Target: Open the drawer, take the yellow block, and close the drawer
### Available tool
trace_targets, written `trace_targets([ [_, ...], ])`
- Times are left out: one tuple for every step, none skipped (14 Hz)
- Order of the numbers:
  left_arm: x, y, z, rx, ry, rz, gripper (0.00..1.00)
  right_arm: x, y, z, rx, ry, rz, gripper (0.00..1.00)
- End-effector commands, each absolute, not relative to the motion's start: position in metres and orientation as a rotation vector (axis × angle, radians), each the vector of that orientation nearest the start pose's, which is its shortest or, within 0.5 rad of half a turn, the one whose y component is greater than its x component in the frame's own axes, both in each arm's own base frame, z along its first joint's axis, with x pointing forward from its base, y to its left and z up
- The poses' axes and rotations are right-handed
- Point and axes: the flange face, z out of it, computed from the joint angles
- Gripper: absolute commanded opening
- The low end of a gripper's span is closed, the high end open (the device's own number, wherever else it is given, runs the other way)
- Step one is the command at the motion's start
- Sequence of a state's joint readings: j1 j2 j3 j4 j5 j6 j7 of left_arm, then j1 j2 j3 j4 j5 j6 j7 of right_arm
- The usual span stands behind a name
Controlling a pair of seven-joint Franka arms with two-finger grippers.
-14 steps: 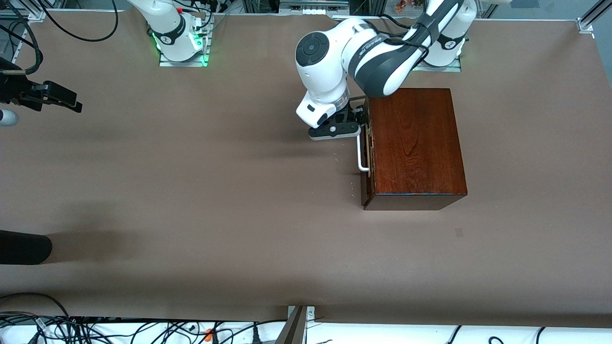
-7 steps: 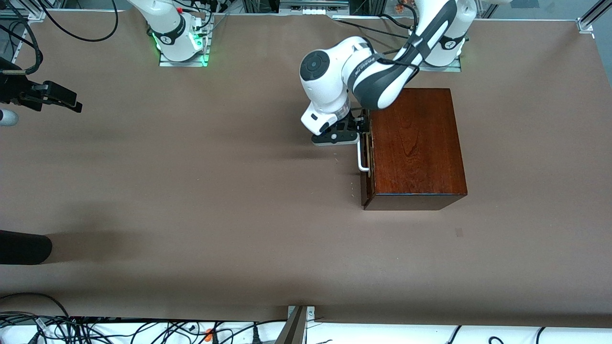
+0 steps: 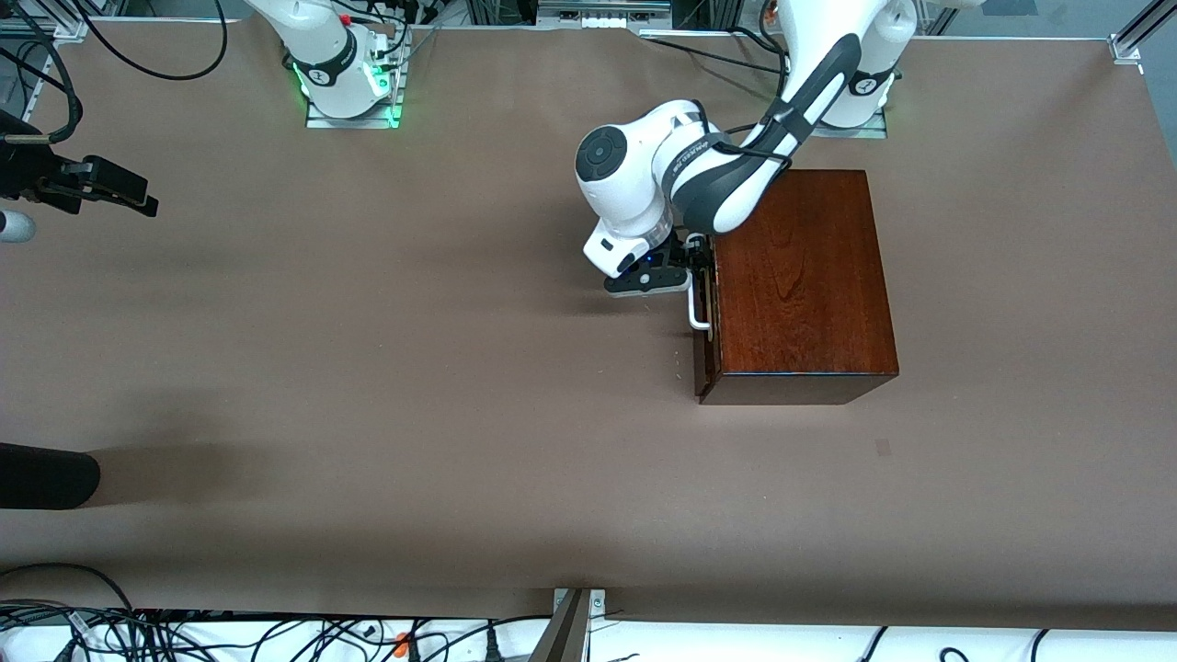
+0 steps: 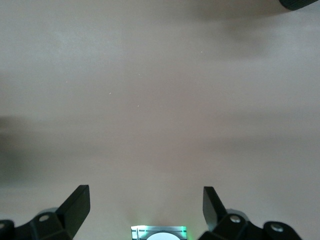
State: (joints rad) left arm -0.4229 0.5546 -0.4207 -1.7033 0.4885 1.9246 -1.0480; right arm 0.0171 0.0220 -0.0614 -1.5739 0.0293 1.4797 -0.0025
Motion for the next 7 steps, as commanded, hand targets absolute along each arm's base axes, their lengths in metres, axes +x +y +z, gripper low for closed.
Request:
trace_targets([
  [0.470,-0.444,0.273,-2.808,-0.003,-0.059,1.00,0.550,-0.020,0.609,-3.102,0.062,0.182,1.00],
  [0.470,-0.446,0.274,-2.814,-0.004,-0.062,1.00,0.550,-0.020,0.609,-3.102,0.062,0.182,1.00],
  [0.472,-0.448,0.277,-2.820,-0.006,-0.069,1.00,0.550,-0.020,0.609,-3.102,0.060,0.182,1.00],
  [0.471,-0.450,0.277,-2.826,-0.006,-0.062,1.00,0.550,-0.020,0.609,-3.102,0.060,0.180,1.00],
  [0.470,-0.452,0.276,-2.830,-0.007,-0.055,1.00,0.550,-0.021,0.609,-3.102,0.062,0.182,1.00],
  [0.470,-0.454,0.275,-2.834,-0.009,-0.051,1.00,0.550,-0.021,0.609,-3.102,0.064,0.180,1.00],
  [0.476,-0.461,0.280,-2.853,-0.018,-0.062,1.00,0.550,-0.021,0.609,-3.102,0.064,0.182,1.00],
])
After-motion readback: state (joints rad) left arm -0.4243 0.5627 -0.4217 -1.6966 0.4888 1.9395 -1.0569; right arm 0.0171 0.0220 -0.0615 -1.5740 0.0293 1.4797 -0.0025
